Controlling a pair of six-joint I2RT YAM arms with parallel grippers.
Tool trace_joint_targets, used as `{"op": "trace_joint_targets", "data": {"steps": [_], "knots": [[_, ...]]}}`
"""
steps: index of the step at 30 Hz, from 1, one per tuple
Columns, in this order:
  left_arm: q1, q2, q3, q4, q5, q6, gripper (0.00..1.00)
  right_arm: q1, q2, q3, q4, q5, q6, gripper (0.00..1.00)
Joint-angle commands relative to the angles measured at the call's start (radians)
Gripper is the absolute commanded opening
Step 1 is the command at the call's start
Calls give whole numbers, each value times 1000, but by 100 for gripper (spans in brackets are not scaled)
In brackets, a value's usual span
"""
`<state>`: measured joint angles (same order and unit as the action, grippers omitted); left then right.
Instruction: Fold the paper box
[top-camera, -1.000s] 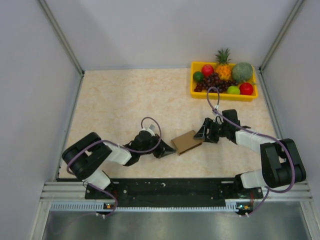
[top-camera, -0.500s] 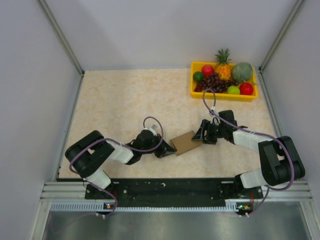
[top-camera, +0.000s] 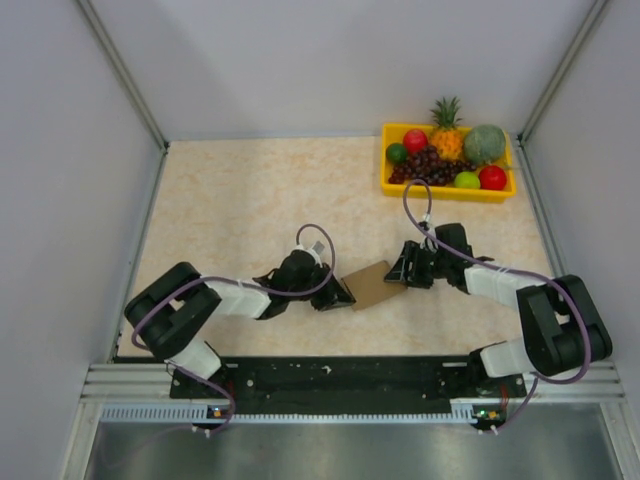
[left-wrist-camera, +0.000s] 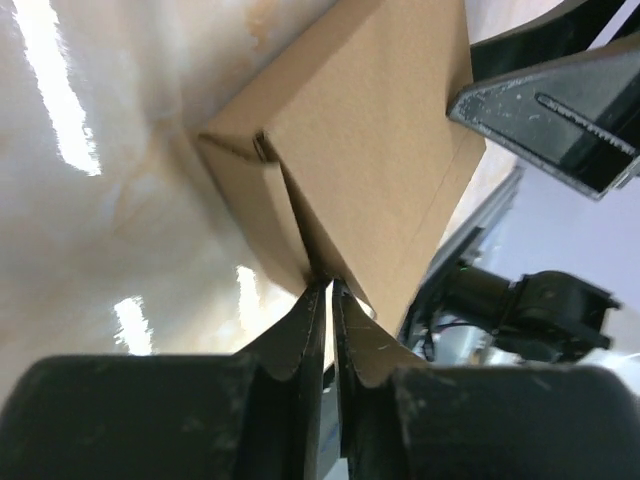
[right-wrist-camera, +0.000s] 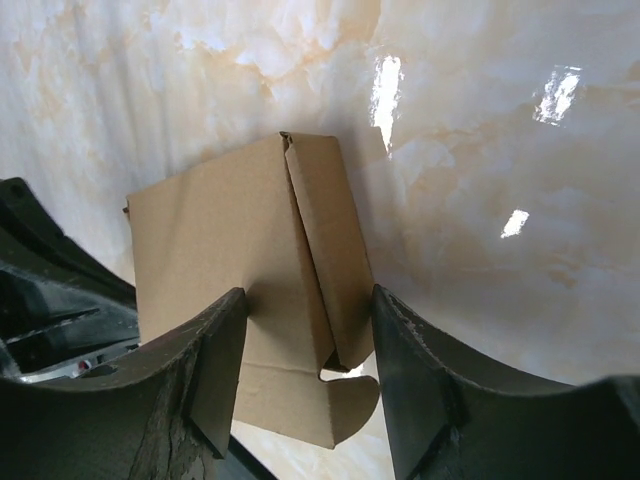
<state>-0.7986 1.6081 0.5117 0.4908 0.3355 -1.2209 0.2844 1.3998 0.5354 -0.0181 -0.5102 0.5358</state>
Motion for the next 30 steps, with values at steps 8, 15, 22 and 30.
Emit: {"op": "trace_joint_targets", "data": {"steps": [8,15,22,30], "knots": [[1,-134,19,-305,-27,342,20,19,-7,-26,47,84,-10,50],[2,-375,-88,-206,-33,368,48,21,-12,-23,37,76,-16,50],[-2,-245,128,-380,-98,428,57,22,-31,-43,44,114,4,49],[-73,-33,327,-612,-231,557,53,24,-30,-68,104,116,27,32]]}}
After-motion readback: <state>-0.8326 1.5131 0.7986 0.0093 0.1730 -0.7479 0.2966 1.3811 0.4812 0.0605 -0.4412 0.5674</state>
